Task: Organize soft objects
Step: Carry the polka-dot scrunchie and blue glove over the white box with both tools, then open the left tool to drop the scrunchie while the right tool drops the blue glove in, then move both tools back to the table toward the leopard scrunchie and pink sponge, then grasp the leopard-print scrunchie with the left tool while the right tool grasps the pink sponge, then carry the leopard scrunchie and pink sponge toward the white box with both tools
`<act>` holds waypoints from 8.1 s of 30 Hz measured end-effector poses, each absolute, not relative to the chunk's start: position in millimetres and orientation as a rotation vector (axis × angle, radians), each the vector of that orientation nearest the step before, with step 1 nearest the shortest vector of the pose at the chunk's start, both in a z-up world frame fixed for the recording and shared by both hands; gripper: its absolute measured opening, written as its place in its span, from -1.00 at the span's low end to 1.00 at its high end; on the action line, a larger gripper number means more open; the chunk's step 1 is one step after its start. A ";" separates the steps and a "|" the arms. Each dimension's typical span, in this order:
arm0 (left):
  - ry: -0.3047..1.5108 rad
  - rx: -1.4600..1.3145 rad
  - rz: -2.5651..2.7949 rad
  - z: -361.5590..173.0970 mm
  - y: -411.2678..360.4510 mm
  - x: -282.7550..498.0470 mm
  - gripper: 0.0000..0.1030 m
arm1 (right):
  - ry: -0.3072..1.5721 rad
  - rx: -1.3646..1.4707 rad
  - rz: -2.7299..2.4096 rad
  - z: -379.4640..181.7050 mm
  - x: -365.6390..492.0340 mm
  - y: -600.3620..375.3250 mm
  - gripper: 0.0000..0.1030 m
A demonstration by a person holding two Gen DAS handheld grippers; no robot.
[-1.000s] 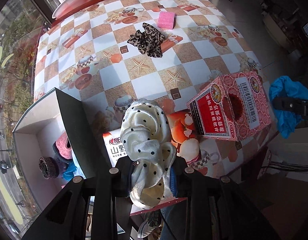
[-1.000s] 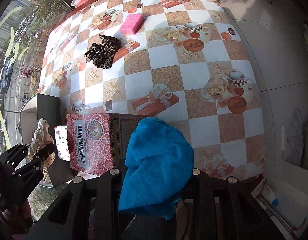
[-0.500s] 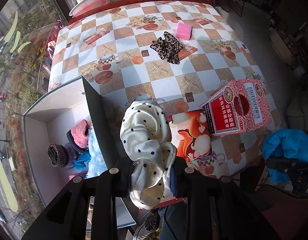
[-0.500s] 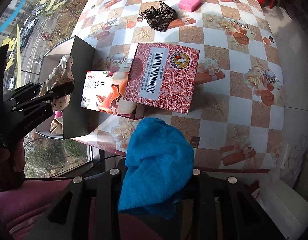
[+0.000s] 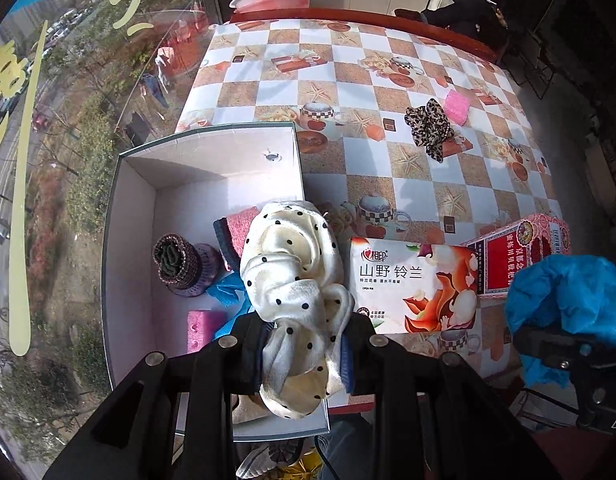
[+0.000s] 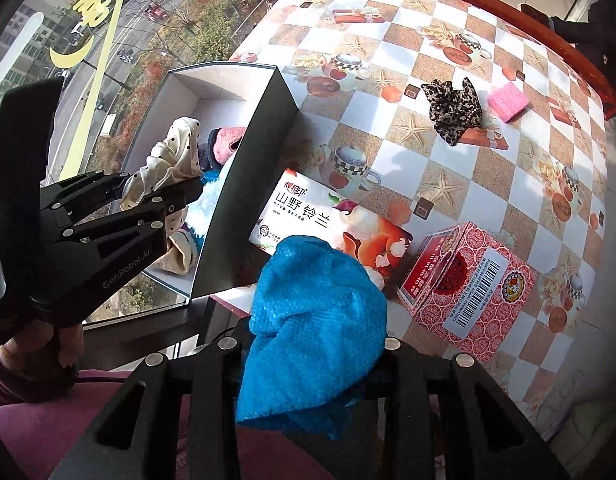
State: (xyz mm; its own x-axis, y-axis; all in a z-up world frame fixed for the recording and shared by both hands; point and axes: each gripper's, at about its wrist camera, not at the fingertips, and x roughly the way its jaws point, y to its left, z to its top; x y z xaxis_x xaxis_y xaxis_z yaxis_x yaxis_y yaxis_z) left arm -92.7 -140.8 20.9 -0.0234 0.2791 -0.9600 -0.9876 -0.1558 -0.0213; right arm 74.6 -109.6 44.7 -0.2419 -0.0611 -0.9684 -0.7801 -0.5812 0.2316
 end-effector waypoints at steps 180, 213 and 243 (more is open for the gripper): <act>1.003 -1.232 1.352 -64.1 78.3 16.1 -0.45 | 0.574 -1.712 1.825 -141.2 127.4 225.3 1.00; 1.006 -1.099 1.319 -13.7 -2.8 34.6 -0.45 | 1.058 -1.360 1.741 -39.3 210.1 122.5 0.50; 0.977 -1.028 1.329 38.9 -113.5 -34.5 -0.45 | 1.099 -1.236 1.771 60.3 143.9 -38.9 0.50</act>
State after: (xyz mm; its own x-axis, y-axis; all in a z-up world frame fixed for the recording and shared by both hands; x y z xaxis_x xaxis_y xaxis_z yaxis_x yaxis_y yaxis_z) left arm -34.5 -113.5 38.9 0.0175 0.2744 -0.9615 -0.9995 -0.0191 -0.0237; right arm 143.9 -38.9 60.3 -0.2969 0.0753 -0.9519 -0.8864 -0.3926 0.2454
